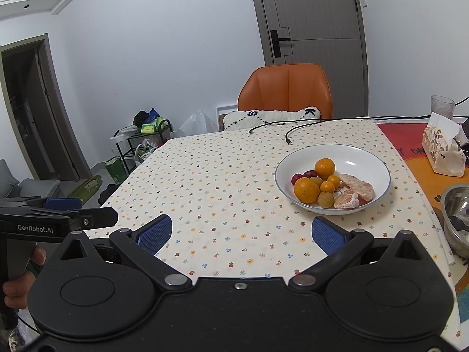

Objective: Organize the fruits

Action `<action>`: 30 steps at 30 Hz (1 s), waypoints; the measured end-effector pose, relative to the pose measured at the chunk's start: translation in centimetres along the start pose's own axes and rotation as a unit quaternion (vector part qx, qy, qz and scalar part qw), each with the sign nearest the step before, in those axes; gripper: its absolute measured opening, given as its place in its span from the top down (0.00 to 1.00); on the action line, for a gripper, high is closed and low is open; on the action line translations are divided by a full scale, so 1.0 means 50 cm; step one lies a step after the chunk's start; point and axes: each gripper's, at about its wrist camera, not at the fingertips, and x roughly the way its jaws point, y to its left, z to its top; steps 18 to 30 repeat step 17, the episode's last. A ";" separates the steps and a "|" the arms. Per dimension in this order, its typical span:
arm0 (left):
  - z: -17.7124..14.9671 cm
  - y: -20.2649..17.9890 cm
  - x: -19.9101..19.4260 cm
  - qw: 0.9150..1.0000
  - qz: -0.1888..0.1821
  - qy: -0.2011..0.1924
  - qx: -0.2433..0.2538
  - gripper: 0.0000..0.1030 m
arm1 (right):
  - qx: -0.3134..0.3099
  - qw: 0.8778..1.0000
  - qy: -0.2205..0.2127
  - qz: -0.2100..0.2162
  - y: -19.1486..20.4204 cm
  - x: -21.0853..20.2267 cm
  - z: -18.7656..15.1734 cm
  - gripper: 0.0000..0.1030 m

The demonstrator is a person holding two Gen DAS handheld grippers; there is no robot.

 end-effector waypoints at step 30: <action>-0.004 0.000 0.006 1.000 -0.007 0.007 0.006 0.00 | 0.002 1.000 0.002 -0.003 -0.004 -0.002 -0.003 0.00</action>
